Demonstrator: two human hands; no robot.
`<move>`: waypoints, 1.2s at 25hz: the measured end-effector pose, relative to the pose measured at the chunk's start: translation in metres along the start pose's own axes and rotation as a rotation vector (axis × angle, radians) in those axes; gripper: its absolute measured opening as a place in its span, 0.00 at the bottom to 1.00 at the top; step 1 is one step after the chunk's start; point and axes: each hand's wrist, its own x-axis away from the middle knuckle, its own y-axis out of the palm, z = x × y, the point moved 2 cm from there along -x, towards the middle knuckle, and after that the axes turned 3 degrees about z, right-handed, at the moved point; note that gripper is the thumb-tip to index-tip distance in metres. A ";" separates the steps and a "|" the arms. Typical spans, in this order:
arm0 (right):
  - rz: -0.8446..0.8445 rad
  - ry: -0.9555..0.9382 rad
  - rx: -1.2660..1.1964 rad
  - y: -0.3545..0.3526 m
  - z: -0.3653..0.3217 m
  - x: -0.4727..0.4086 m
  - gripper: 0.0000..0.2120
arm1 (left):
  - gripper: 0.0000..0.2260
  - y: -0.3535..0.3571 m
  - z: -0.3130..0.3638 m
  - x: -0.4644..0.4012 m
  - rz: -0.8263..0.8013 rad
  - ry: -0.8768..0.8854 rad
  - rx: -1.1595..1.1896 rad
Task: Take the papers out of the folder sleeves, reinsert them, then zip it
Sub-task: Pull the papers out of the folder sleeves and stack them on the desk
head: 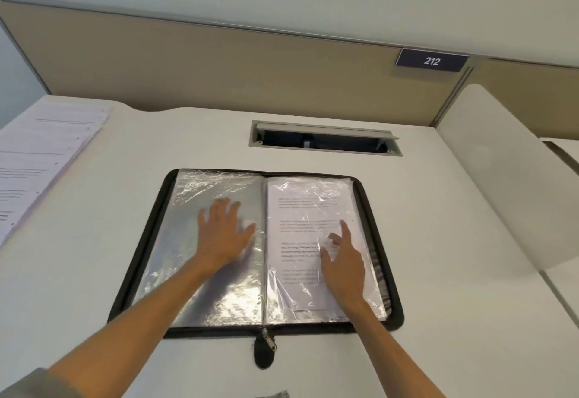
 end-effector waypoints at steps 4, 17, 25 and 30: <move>-0.041 -0.311 0.139 0.007 -0.052 0.016 0.21 | 0.35 -0.009 0.074 0.010 -0.159 -0.037 0.527; -0.324 0.349 -0.548 0.007 -0.085 0.010 0.38 | 0.21 -0.035 0.023 -0.007 -0.204 -0.080 0.698; -0.880 0.215 -0.845 0.055 -0.124 0.021 0.37 | 0.37 -0.064 0.009 -0.019 -0.045 -0.110 0.634; -0.268 0.051 -0.298 0.031 -0.085 0.004 0.20 | 0.36 -0.067 -0.061 -0.047 0.019 -0.313 0.615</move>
